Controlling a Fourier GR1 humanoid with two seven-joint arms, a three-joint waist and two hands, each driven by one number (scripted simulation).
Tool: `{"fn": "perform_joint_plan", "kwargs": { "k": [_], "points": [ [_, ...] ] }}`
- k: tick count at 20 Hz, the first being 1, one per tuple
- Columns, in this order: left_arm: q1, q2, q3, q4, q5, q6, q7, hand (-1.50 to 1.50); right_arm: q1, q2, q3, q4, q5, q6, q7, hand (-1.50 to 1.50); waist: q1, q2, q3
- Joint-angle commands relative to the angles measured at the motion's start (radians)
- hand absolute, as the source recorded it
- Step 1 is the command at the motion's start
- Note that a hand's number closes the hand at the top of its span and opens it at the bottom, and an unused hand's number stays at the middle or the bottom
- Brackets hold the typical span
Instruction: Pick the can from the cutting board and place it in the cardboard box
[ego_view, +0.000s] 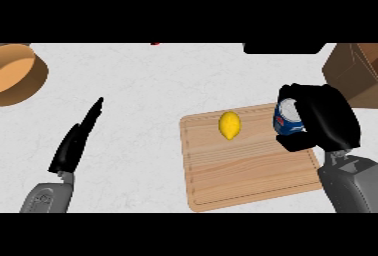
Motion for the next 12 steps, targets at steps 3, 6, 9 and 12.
{"fn": "perform_joint_plan", "kwargs": {
  "k": [3,6,9,12],
  "points": [
    [-0.021,0.048,0.059,0.037,0.036,-0.039,-0.006,0.0,-0.14,-0.077,-0.144,-0.148,-0.053,0.209,0.092,1.5,-0.014,-0.004,0.0],
    [0.009,0.008,0.019,0.012,0.007,-0.013,-0.022,0.0,-0.158,-0.139,-0.283,-0.099,-0.105,0.204,0.067,1.5,-0.011,-0.002,0.001],
    [0.0,0.012,0.031,0.035,0.008,-0.013,-0.038,0.0,-0.152,-0.181,-0.367,-0.141,-0.146,0.252,0.079,1.5,-0.016,-0.002,0.001],
    [-0.004,0.014,0.036,0.069,0.006,-0.015,-0.075,0.0,-0.24,-0.191,-0.44,-0.075,-0.179,0.26,0.113,1.5,-0.012,-0.001,0.0]
  ]
}}
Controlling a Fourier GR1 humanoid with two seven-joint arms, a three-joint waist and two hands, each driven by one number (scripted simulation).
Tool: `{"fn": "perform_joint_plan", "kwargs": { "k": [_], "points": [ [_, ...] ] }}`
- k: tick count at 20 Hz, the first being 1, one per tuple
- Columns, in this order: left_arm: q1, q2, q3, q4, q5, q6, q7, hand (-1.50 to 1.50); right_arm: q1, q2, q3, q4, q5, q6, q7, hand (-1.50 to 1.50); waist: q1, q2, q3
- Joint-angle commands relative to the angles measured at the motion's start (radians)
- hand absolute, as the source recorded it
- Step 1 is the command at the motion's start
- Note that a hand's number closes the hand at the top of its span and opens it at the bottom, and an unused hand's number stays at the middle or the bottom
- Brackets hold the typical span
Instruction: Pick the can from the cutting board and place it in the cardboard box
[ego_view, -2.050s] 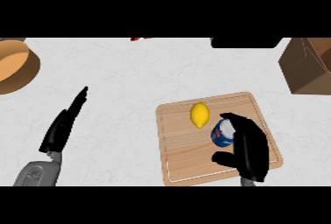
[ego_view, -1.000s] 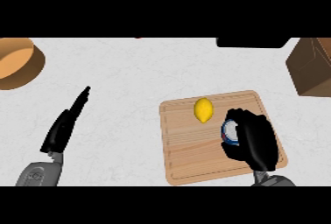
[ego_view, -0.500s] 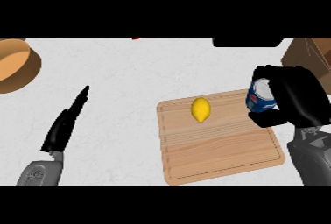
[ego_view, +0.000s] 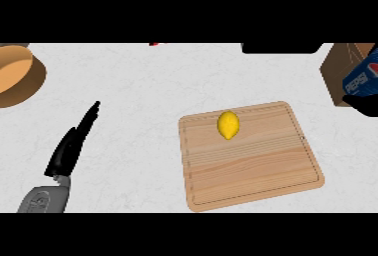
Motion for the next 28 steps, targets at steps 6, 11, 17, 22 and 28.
{"fn": "perform_joint_plan", "kwargs": {
  "k": [6,11,17,22,28],
  "points": [
    [-0.039,-0.036,-0.007,0.028,-0.025,0.029,-0.005,0.0,-0.036,-0.11,-0.166,0.211,-0.03,-0.071,-0.053,1.5,0.002,0.002,0.0],
    [-0.054,-0.016,0.001,-0.019,-0.028,0.012,0.061,0.0,-0.129,-0.211,-0.172,0.496,-0.003,-0.117,-0.14,1.5,0.011,0.004,0.001],
    [-0.055,-0.042,-0.011,-0.011,-0.022,0.009,0.052,0.0,-0.222,-0.282,-0.2,0.823,0.002,-0.146,-0.214,1.5,0.025,0.008,0.001],
    [-0.068,-0.006,0.006,0.011,-0.002,-0.035,0.035,0.0,-0.206,-0.281,-0.205,1.026,-0.04,-0.055,-0.303,-1.5,0.03,0.012,0.002],
    [-0.017,-0.052,-0.036,0.017,-0.047,0.016,-0.019,0.0,-0.244,-0.19,-0.303,1.106,-0.152,-0.268,-0.49,-1.5,0.027,0.013,0.003]
  ]
}}
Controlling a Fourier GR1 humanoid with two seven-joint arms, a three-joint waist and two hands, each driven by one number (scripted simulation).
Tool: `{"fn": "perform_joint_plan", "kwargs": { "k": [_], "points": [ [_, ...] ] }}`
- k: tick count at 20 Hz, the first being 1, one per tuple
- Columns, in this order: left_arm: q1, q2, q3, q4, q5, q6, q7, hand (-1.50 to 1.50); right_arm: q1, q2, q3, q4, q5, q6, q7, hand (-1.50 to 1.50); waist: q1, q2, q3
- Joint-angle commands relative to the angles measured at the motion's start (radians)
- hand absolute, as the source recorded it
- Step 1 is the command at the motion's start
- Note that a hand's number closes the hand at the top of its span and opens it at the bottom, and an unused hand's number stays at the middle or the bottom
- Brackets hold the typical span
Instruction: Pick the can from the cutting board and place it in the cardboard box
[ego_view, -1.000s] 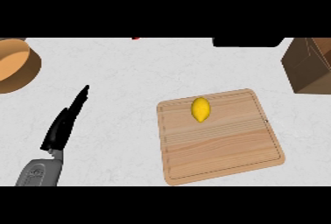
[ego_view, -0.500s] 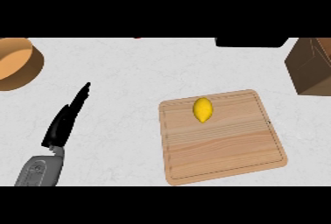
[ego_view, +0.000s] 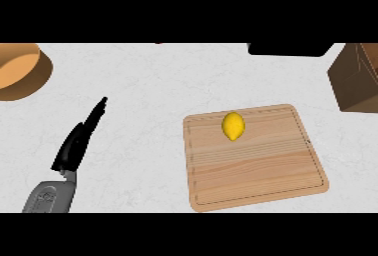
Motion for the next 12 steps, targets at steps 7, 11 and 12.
{"fn": "perform_joint_plan", "kwargs": {
  "k": [7,11,12],
  "points": [
    [0.029,-0.012,-0.008,-0.006,-0.021,0.025,-0.017,0.0,-0.087,0.062,-0.255,0.164,-0.28,-0.091,-0.164,-1.5,-0.006,0.005,0.012],
    [0.003,-0.005,0.003,0.004,-0.011,0.014,-0.006,0.0,-0.135,0.033,-0.344,0.278,-0.353,-0.108,-0.122,-1.5,0.003,0.01,0.013],
    [0.008,0.018,0.014,-0.005,0.002,-0.012,-0.005,0.0,-0.141,-0.037,-0.376,0.295,-0.378,-0.075,-0.145,-1.5,0.004,0.011,0.013]
  ]
}}
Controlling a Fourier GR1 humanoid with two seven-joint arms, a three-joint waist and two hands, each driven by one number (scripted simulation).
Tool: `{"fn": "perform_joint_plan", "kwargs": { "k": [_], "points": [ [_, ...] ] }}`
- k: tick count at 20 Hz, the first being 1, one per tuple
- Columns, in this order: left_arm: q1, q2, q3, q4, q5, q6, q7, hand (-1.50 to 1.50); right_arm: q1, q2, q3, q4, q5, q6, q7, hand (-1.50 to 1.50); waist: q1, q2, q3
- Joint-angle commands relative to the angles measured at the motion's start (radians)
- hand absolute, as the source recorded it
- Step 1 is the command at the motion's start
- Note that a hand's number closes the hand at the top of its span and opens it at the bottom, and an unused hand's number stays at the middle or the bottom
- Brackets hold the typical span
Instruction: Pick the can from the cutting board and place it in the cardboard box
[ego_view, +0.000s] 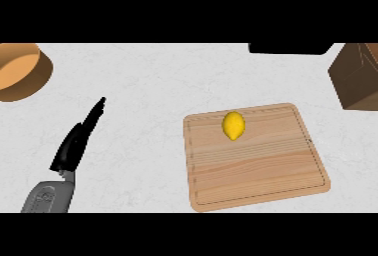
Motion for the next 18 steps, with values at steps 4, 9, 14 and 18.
{"fn": "perform_joint_plan", "kwargs": {
  "k": [4,9,14,18],
  "points": [
    [-0.045,0.013,0.014,0.023,0.0,-0.005,0.003,0.0,-0.002,-0.084,-0.163,0.145,-0.143,-0.05,-0.092,-1.5,0.004,0.01,0.003],
    [0.007,-0.007,-0.002,0.013,-0.003,0.0,-0.028,0.0,0.062,-0.164,-0.226,0.215,-0.202,-0.027,-0.204,-1.5,0.007,0.009,0.003],
    [-0.018,-0.016,-0.006,0.005,-0.009,0.008,-0.002,0.0,0.149,-0.218,-0.294,0.255,-0.256,-0.026,-0.31,-1.5,0.008,0.017,0.007],
    [-0.036,-0.01,-0.001,0.01,-0.012,0.01,0.0,0.0,0.176,-0.274,-0.312,0.284,-0.276,0.005,-0.329,-1.5,0.006,0.012,0.006]
  ]
}}
